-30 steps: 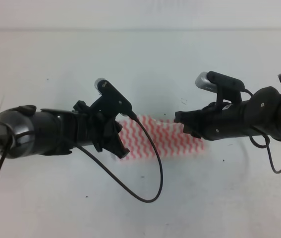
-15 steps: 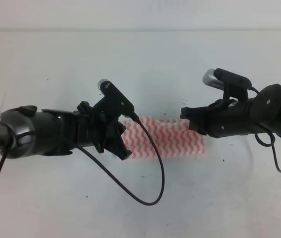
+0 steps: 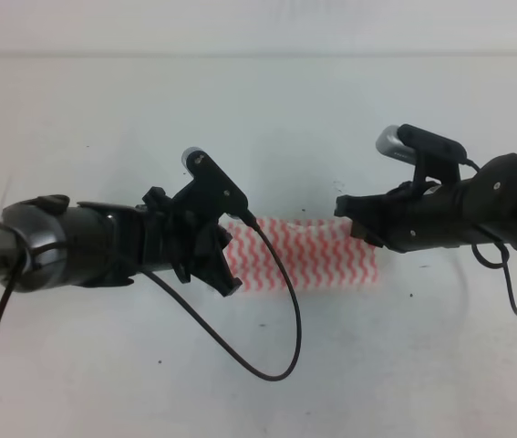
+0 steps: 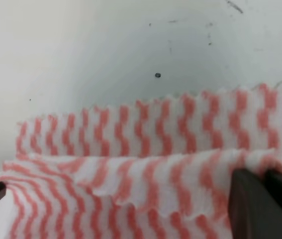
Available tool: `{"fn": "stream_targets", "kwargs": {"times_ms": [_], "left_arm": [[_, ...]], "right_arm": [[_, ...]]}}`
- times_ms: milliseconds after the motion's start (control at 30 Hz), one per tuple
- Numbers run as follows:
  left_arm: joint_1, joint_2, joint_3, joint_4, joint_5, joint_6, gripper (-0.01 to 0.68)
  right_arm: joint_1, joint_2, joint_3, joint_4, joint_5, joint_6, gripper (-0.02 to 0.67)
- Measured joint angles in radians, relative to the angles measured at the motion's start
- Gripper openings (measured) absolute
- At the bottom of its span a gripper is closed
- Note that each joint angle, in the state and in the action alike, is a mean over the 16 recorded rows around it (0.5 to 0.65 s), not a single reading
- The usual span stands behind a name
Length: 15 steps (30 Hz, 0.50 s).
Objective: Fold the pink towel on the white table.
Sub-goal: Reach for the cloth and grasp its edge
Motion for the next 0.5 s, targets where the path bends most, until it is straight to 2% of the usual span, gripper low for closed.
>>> {"fn": "stream_targets", "kwargs": {"times_ms": [500], "left_arm": [[0.000,-0.001,0.000,0.000,0.001,0.000,-0.005]], "right_arm": [[-0.002,0.001,0.000,0.000,0.000,0.001,-0.015]]}}
